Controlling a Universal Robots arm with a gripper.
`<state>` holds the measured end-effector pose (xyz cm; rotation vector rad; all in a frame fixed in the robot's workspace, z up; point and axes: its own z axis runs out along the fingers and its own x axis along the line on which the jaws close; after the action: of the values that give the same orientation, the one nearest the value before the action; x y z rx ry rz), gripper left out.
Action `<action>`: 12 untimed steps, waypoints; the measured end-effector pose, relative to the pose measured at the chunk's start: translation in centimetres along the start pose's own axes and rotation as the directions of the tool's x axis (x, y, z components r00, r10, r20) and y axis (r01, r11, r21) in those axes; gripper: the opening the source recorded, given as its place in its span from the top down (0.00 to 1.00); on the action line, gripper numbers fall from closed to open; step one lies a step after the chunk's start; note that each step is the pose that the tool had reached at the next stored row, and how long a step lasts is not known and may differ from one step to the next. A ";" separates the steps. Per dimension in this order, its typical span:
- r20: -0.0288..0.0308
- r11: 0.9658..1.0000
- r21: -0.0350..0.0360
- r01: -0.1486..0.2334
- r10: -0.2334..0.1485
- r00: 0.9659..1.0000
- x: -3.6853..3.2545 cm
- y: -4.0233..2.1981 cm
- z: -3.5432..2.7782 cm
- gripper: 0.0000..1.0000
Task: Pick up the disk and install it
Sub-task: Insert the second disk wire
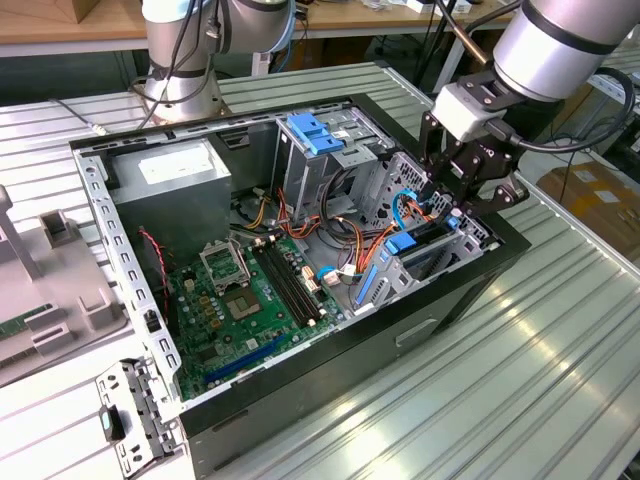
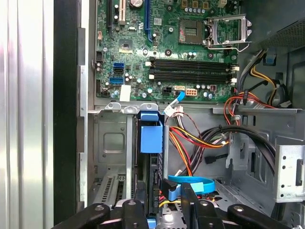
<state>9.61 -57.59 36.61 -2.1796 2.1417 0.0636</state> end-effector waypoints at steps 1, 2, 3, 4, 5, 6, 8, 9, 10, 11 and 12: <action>0.000 1.000 0.000 0.000 0.000 1.000 0.01 0.00 0.01 0.66; 0.000 1.000 0.000 0.000 0.000 1.000 0.01 0.00 0.01 0.66; 0.000 1.000 0.000 0.000 0.000 1.000 0.02 0.00 0.01 0.73; 0.000 1.000 0.000 0.000 0.000 1.000 0.02 0.00 0.01 0.78; 0.000 1.000 0.000 0.000 0.000 1.000 0.03 0.00 0.01 0.78; 0.000 1.000 0.000 0.000 0.000 1.000 0.03 0.00 0.01 0.84; 0.000 1.000 0.000 0.000 0.000 1.000 0.04 0.00 0.01 0.84; 0.000 1.000 0.000 0.000 0.000 1.000 0.05 0.00 0.01 0.84; 0.000 1.000 0.000 0.000 0.000 1.000 0.06 0.00 0.01 0.84; 0.000 1.000 0.000 0.000 0.000 1.000 0.07 0.00 0.01 0.84; 0.000 1.000 0.000 0.000 0.000 1.000 0.07 0.00 0.01 0.84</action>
<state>9.61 -57.66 36.60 -2.1795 2.1417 0.0638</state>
